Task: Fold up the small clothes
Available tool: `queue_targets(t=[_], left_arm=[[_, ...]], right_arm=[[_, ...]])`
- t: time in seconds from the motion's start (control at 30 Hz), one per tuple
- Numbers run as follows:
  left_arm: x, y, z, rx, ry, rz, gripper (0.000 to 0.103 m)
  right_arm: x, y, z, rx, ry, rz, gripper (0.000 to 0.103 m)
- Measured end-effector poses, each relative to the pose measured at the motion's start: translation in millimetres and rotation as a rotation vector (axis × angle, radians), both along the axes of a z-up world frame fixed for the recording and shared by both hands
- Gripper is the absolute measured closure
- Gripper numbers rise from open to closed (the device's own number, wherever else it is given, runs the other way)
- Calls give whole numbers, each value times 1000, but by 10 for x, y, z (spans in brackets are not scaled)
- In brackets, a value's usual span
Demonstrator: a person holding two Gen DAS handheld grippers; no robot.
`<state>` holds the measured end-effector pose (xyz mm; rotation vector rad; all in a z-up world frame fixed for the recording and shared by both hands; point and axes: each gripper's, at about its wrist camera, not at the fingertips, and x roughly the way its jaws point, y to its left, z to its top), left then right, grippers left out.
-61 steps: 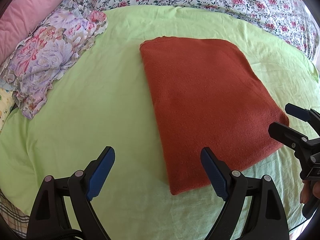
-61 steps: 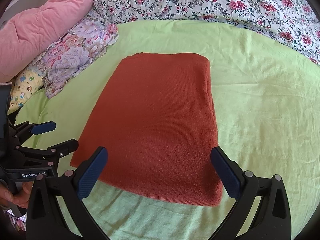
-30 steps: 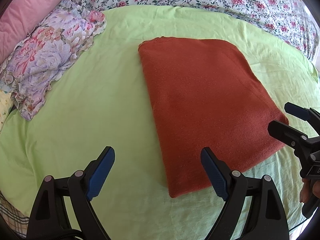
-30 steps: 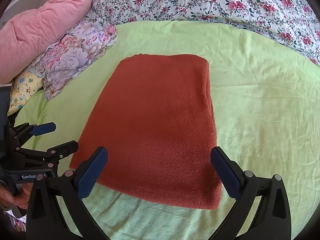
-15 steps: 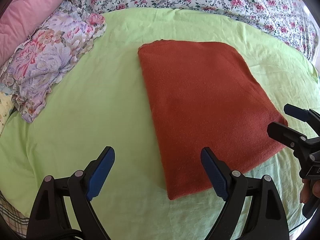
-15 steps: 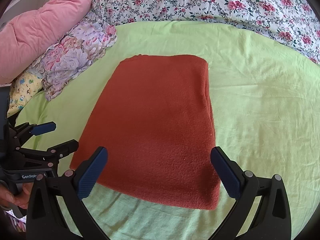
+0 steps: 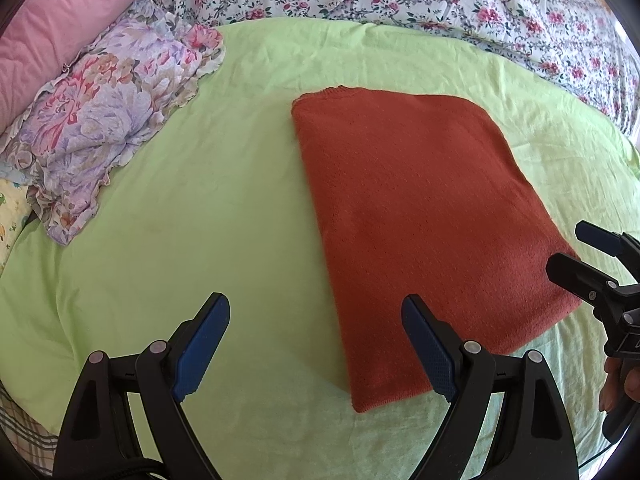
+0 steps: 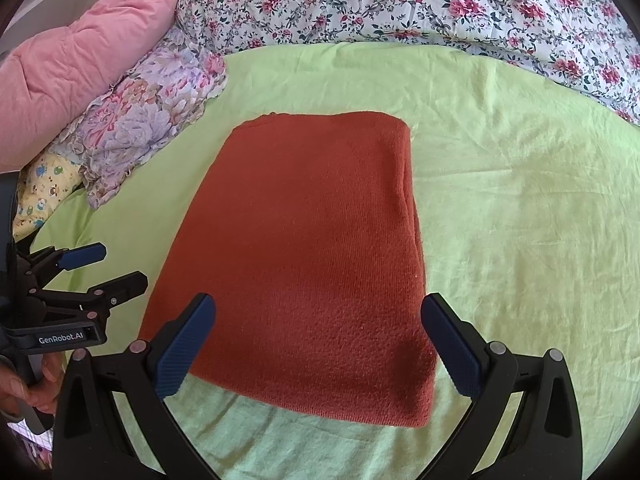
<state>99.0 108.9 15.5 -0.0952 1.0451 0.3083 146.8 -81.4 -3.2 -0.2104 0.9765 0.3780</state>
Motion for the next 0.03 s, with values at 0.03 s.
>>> queue_targets(t=[0.03], left_arm=[[2, 7, 4, -2, -1, 2, 15]], right_arm=[[8, 3, -2, 0, 1, 0, 1]])
